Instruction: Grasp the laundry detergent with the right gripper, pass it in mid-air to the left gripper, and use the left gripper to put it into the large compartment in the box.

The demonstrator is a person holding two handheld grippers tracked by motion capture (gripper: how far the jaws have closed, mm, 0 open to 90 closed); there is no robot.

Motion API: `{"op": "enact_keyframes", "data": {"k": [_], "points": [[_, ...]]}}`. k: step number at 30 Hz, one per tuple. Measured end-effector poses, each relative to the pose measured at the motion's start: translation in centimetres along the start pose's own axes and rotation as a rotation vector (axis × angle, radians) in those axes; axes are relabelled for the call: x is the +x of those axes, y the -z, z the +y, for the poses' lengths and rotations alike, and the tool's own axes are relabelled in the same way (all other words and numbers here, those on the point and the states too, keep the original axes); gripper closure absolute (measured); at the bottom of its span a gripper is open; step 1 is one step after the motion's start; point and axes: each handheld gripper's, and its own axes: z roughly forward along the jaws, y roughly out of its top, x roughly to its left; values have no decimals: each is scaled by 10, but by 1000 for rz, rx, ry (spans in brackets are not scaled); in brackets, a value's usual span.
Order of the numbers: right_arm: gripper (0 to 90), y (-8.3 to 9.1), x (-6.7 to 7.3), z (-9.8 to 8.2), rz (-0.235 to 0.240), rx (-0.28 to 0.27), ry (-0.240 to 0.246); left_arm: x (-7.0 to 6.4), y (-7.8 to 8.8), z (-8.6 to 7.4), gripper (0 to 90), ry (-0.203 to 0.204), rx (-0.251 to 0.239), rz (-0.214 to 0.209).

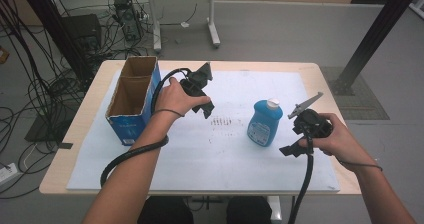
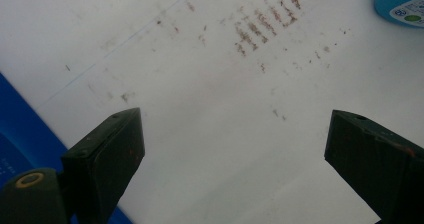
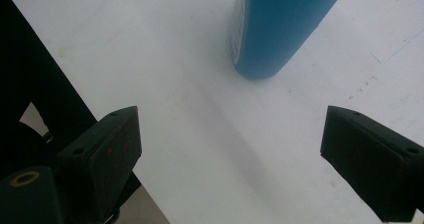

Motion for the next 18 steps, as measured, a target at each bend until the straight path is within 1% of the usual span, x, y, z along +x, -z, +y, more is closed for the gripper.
{"op": "enact_keyframes", "data": {"k": [4,5,6,8,13,17,18], "points": [[94,-3,0,-5,-10,-17,-4,-1,0,1,94,-1,0,-2],[95,-4,0,-7,-12,-26,-3,-1,-1,1,94,-8,3,-2],[95,-5,-1,-9,-14,-37,-7,-1,-1,1,95,-3,1,-2],[95,-7,-3,-12,-12,-46,-16,-2,-2,1,94,-3,5,-3],[98,-10,-5,-19,-24,-70,-33,-2,-4,1,94,-2,5,-2],[98,-11,-6,-22,-33,-76,-37,-3,-6,1,94,-4,12,2],[99,-11,-6,-23,-33,-77,-39,-2,-6,1,94,-9,15,1]]}}
